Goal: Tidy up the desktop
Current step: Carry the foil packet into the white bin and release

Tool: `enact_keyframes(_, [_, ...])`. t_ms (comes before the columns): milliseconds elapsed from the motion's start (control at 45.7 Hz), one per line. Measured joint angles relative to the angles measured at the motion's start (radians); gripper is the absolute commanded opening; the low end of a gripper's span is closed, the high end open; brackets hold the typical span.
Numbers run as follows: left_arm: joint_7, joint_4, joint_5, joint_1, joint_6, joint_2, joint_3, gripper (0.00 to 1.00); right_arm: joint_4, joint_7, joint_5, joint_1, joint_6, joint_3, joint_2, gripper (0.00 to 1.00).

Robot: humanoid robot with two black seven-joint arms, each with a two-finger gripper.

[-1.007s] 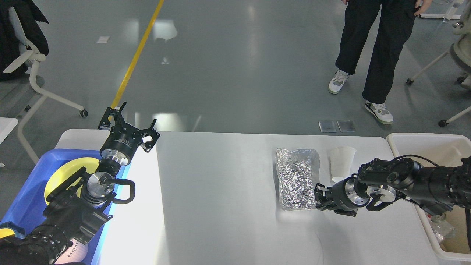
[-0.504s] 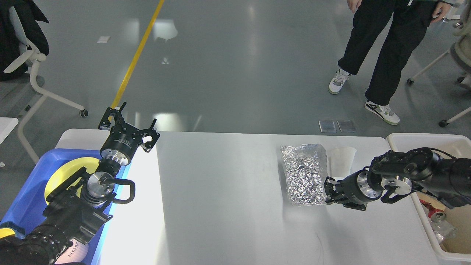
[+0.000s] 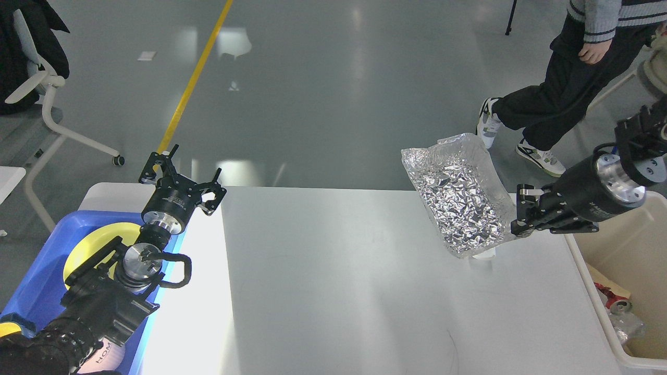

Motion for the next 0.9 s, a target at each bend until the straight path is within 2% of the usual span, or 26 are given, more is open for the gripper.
enact_keyframes(197, [0.000, 0.000, 0.000, 0.000, 0.000, 0.000, 0.000, 0.98, 0.023, -0.028, -0.010, 0.087, 0.009, -0.026, 0.005, 0.00])
enact_keyframes(350, [0.000, 0.000, 0.000, 0.000, 0.000, 0.000, 0.000, 0.98, -0.115, -0.029, -0.015, 0.023, 0.000, -0.096, -0.012, 0.00])
enact_keyframes(635, [0.000, 0.000, 0.000, 0.000, 0.000, -0.005, 0.003, 0.98, -0.552, -0.012, -0.011, -0.346, -0.005, -0.061, -0.188, 0.00])
enact_keyframes(898, [0.000, 0.000, 0.000, 0.000, 0.000, -0.005, 0.003, 0.98, -0.958, 0.001, 0.006, -0.837, -0.087, 0.251, -0.202, 0.00])
